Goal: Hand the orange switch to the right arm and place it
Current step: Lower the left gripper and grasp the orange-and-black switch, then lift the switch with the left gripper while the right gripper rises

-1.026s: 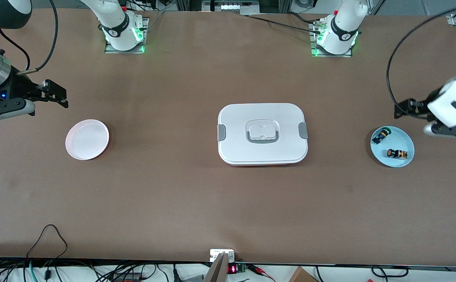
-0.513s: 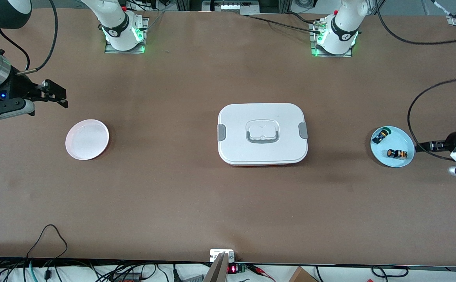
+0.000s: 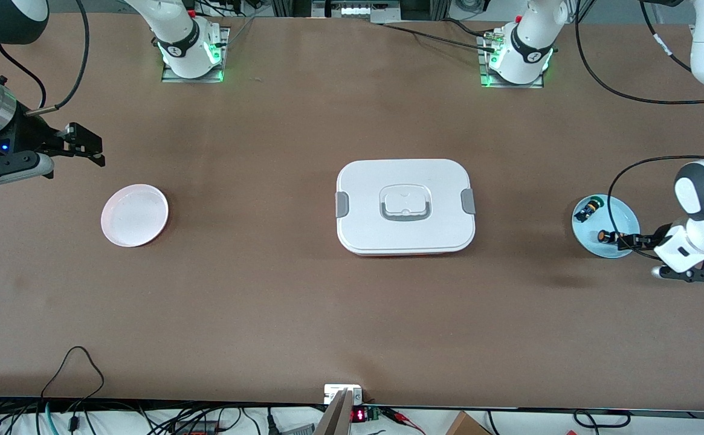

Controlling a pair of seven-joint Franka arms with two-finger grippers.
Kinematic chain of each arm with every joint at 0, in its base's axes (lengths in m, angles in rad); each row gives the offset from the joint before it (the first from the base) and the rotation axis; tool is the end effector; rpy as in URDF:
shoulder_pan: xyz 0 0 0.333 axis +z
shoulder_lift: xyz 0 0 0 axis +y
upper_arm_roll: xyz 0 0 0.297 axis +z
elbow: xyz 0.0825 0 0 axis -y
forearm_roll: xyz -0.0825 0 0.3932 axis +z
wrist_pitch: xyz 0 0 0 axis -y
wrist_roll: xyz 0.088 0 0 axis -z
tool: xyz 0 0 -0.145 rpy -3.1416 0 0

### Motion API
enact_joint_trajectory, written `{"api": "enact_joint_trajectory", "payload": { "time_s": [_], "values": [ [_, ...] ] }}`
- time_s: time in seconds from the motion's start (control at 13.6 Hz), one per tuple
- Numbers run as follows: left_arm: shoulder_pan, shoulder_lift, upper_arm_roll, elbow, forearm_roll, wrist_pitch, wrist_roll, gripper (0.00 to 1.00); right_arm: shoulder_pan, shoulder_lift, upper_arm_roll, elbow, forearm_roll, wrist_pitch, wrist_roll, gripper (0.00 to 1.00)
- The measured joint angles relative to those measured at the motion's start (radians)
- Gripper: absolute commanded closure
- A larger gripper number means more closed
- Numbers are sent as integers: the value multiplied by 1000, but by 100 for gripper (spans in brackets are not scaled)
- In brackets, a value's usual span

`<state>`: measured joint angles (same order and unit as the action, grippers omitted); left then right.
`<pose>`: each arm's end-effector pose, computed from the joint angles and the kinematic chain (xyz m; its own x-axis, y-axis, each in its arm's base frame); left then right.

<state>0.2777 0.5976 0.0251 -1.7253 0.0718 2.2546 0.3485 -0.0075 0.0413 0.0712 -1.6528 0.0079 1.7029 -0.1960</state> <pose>0.6259 0.1992 0.1733 0.9916 -0.0946 -0.0884 -0.0983 -0.9944 -0.0386 0.5831 0.0377 0.5157 0.9667 0.2557 0.0108 0.2558 -0.9667 -0.0088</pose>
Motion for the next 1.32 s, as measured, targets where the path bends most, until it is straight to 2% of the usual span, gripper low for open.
{"api": "enact_joint_trajectory", "payload": {
  "time_s": [0.29,0.59,0.73,0.88,0.95,1.17,1.32],
  "values": [
    [1,-5,0,-55,0,43,58,0,0,0,0,0,0,0,0,0],
    [1,-9,0,-161,0,181,68,0,0,0,0,0,0,0,0,0],
    [5,-11,0,-182,0,197,70,1,0,0,0,0,0,0,0,0],
    [8,-13,0,-188,0,198,71,30,0,0,0,0,0,0,0,0],
    [8,-14,0,-189,0,198,71,38,0,0,0,0,0,0,0,0],
    [8,-18,0,-201,0,198,72,59,0,0,0,0,0,0,0,0],
    [8,-22,-1,-206,0,197,72,66,0,0,0,0,0,0,0,0]
  ]
}}
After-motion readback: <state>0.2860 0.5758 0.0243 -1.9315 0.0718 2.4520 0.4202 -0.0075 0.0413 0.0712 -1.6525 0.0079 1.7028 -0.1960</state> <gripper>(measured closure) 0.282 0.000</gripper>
